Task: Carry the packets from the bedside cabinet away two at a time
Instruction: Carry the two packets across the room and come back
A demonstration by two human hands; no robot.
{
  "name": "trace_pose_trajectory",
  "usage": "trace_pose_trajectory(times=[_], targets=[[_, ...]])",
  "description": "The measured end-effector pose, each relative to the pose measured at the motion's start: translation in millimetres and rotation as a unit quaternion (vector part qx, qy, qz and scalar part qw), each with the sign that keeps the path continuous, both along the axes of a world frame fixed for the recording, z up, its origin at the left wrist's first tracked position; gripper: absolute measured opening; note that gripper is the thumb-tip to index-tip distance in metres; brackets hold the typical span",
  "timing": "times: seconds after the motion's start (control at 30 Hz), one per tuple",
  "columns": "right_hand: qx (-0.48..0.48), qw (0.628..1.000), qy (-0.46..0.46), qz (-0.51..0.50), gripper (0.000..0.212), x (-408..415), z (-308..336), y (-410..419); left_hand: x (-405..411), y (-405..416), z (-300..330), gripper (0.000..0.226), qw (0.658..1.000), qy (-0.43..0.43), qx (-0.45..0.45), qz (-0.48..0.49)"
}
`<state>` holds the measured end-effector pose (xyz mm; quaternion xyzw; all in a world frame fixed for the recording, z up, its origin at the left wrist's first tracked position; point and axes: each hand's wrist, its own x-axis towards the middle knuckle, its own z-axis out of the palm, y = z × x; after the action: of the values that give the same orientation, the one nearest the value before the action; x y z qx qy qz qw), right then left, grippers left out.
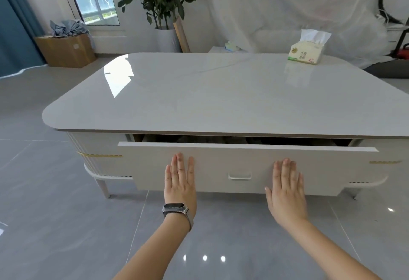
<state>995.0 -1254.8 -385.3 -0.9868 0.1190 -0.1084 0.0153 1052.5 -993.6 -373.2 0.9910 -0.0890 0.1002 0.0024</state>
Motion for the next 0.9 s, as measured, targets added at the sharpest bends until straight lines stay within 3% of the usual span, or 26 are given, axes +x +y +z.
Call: trace_pose_trajectory(times=[0.13, 0.27, 0.4, 0.47, 0.57, 0.67, 0.9], targets=[[-0.025, 0.999, 0.042, -0.008, 0.096, 21, 16, -6, 13, -2, 8, 0.092, 0.993, 0.109, 0.036, -0.004], [-0.037, 0.993, 0.114, -0.016, 0.08, 34, 38, -2, 33, 1, 21, 0.092, 0.99, 0.139, 0.037, 0.001], [-0.032, 0.986, 0.164, -0.028, 0.081, 37, 45, 6, 38, 9, 11, 0.095, 0.986, 0.16, 0.036, -0.013], [-0.025, 0.972, 0.228, -0.042, 0.067, 39, 53, 10, 37, 6, 11, 0.089, 0.982, 0.186, 0.023, -0.012], [0.015, 0.934, 0.356, -0.007, 0.016, 51, 76, 28, 23, -5, 26, 0.06, 0.964, 0.266, 0.004, -0.029], [0.052, 0.911, 0.402, 0.075, 0.024, 63, 105, 50, -2, -1, 57, 0.045, 0.943, 0.33, -0.035, -0.037], [0.055, 0.916, 0.383, 0.105, 0.042, 90, 237, 71, 26, 85, 190, 0.057, 0.934, 0.357, 0.004, -0.016]])
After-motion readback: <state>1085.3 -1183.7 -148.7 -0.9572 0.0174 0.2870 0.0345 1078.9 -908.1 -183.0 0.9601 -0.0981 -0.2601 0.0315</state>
